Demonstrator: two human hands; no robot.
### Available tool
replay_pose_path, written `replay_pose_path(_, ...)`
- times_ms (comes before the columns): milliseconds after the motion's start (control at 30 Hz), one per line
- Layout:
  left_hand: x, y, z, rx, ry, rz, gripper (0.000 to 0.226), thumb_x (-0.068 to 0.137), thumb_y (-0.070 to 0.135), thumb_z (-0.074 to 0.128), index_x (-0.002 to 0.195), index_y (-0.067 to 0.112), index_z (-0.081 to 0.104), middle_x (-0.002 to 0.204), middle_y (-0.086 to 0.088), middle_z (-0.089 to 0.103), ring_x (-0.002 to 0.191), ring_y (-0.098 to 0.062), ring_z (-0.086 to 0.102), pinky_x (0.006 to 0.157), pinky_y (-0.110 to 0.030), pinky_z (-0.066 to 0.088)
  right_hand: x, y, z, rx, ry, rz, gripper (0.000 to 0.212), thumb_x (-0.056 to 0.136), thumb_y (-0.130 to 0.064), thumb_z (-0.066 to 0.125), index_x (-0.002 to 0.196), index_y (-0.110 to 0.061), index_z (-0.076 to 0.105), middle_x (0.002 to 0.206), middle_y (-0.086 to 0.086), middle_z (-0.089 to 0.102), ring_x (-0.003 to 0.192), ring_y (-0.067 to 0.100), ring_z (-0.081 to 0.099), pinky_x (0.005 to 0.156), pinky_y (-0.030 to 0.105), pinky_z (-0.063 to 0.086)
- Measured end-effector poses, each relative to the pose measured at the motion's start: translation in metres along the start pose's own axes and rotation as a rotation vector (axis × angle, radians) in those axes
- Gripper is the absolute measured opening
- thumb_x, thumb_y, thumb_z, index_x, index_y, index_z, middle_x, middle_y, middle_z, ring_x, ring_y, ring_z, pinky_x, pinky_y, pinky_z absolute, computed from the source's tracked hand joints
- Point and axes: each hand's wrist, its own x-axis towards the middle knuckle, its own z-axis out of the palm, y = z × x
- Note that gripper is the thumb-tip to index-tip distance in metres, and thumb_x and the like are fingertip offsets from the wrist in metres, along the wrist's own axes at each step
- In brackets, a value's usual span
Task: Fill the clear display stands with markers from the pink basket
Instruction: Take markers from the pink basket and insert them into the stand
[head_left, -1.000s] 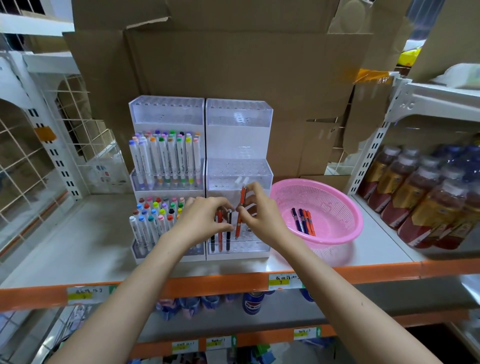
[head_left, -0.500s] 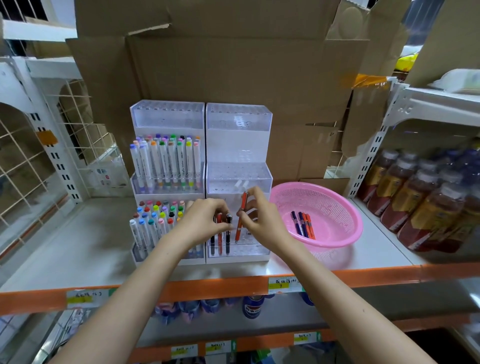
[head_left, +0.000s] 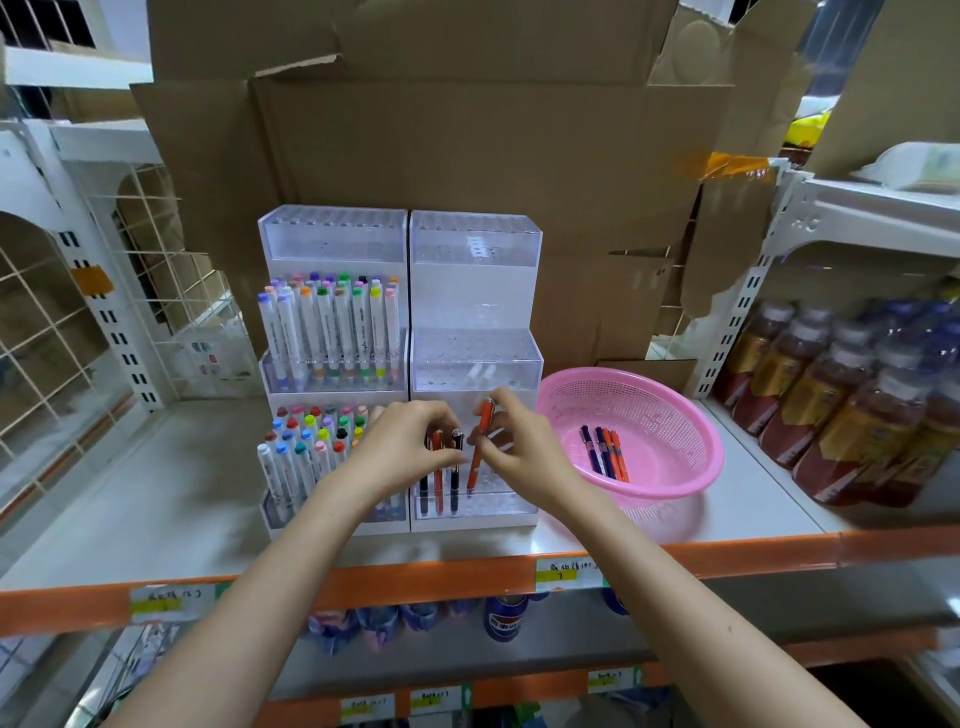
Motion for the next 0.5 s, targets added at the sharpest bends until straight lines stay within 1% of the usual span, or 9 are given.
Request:
replay_pose_path(33,-0.0003,0.0008,-0.0009,-0.010,0.000,0.005,0.026,0.072,0.040,0.077,0.080,0.044,0.053,0.084,0.019,0.061,0.089,-0.010,0.061,0.092,-0.046,0.046,0.0004,-0.0002,-0.0001,-0.007,-0.010,-0.002,0.019,0.092,-0.008,0.058,0.102,-0.020,0.047,0.093,0.002,0.068,0.080,0.011,0.066,0.067,0.020,0.054)
replay_pose_path(100,-0.0004,0.0019,-0.0022,-0.037,0.001,0.013,0.026,0.072,0.037,0.078,0.082,0.044,0.056,0.085,0.018,0.064,0.090,-0.007,0.062,0.092,-0.044,0.047,0.0009,0.0010,0.0006,-0.038,-0.058,-0.003,0.017,0.093,-0.008,0.057,0.099,-0.021,0.047,0.098,0.004,0.069,0.086,0.015,0.067,0.072,0.026,0.056)
replay_pose_path(167,-0.0001,0.0019,-0.0025,-0.046,0.001,0.020,0.022,0.074,0.034,0.078,0.083,0.041,0.059,0.086,0.016,0.067,0.089,-0.006,0.062,0.091,-0.043,0.048,0.0008,0.0035,0.0020,-0.072,-0.110,0.011,0.019,0.092,-0.006,0.055,0.097,-0.020,0.043,0.103,0.008,0.070,0.093,0.020,0.067,0.078,0.033,0.057)
replay_pose_path(233,0.0001,0.0011,-0.0023,-0.038,0.010,0.021,0.017,0.076,0.033,0.077,0.084,0.037,0.063,0.086,0.015,0.068,0.088,-0.006,0.063,0.090,-0.041,0.049,-0.0008,0.0052,0.0031,-0.089,-0.136,0.027,0.021,0.093,-0.004,0.054,0.094,-0.020,0.040,0.105,0.010,0.070,0.095,0.022,0.066,0.080,0.037,0.056)
replay_pose_path(400,-0.0007,-0.0004,-0.0022,-0.020,0.026,0.009,0.016,0.078,0.028,0.076,0.091,0.025,0.067,0.090,0.009,0.069,0.087,-0.007,0.063,0.085,-0.035,0.053,-0.0058,0.0062,0.0022,-0.072,-0.168,0.057,0.019,0.096,-0.002,0.050,0.094,-0.017,0.040,0.105,0.010,0.070,0.096,0.017,0.066,0.081,0.030,0.055)
replay_pose_path(500,-0.0011,-0.0011,-0.0026,-0.009,0.028,0.003,0.017,0.079,0.029,0.076,0.093,0.024,0.068,0.091,0.008,0.068,0.088,-0.008,0.063,0.085,-0.034,0.053,-0.0056,0.0054,0.0019,-0.071,-0.163,0.056,0.017,0.096,0.000,0.049,0.095,-0.014,0.041,0.104,0.012,0.070,0.096,0.017,0.067,0.081,0.032,0.056)
